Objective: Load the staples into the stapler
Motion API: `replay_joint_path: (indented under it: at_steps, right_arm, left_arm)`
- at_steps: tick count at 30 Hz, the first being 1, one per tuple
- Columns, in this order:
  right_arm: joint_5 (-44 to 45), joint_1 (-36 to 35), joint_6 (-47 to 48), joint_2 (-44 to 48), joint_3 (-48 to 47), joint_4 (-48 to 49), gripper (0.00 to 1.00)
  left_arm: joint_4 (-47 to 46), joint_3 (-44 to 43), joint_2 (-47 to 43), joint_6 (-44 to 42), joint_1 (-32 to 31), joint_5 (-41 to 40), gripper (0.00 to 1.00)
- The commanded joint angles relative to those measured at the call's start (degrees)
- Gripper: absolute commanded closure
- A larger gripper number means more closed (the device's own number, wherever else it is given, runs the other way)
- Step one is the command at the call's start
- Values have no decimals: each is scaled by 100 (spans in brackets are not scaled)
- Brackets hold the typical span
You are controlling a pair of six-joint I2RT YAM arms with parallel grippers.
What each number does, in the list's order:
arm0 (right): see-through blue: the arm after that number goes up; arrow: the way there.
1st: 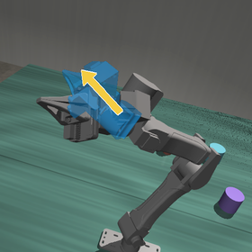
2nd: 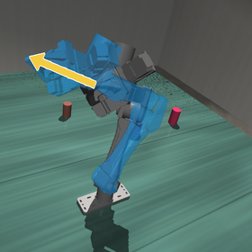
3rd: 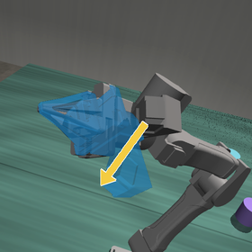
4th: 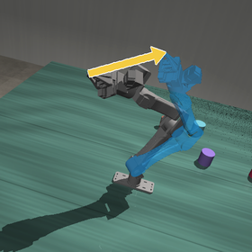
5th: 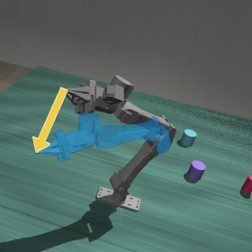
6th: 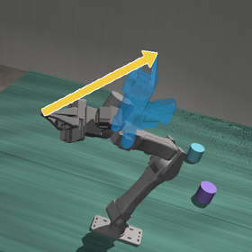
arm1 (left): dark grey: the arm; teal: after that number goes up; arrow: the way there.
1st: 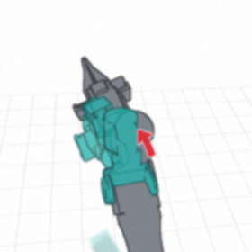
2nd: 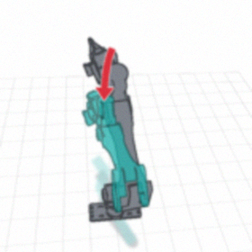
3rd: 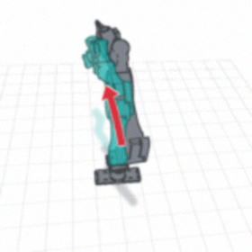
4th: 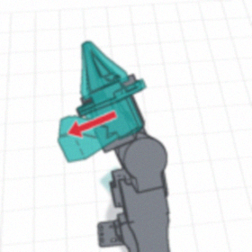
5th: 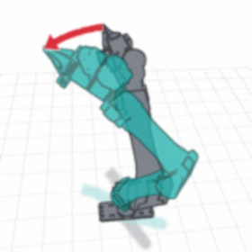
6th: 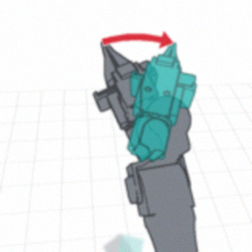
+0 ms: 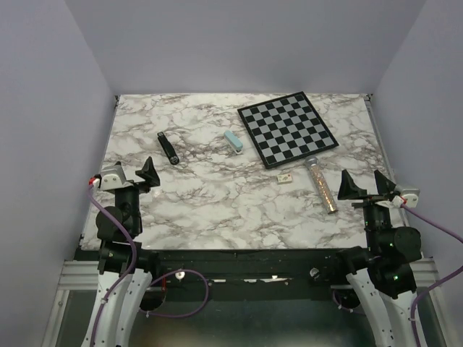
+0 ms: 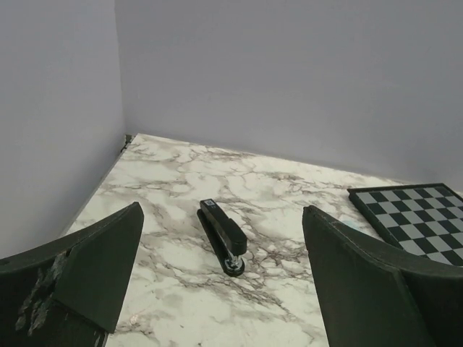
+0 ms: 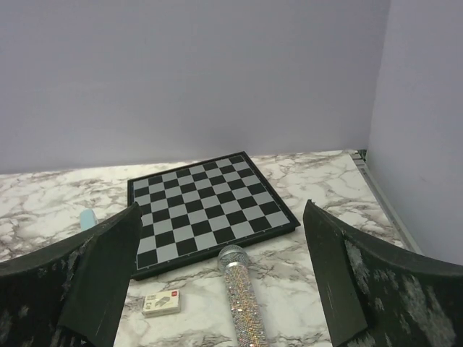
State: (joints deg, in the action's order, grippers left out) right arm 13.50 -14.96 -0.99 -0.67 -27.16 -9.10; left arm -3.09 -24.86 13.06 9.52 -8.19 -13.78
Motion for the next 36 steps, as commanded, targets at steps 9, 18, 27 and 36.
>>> replay_joint_path:
  at_steps: [9, 18, 27, 36]
  right_arm:
    - [22, -95, 20, 1394, 26, -30, 0]
    - [118, -253, 20, 1455, 44, -48, 0]
    - [65, -305, 20, 1490, 61, -65, 0]
    - [21, -341, 38, 1526, 61, -91, 0]
  left_arm:
    - [448, -545, 996, 541, 89, -98, 1]
    - [1758, -1800, 3043, 1464, 80, -450, 1]
    - [3306, -3523, 5530, 2343, 80, -775, 1]
    - [3262, -4684, 7464, 2581, 80, -793, 1]
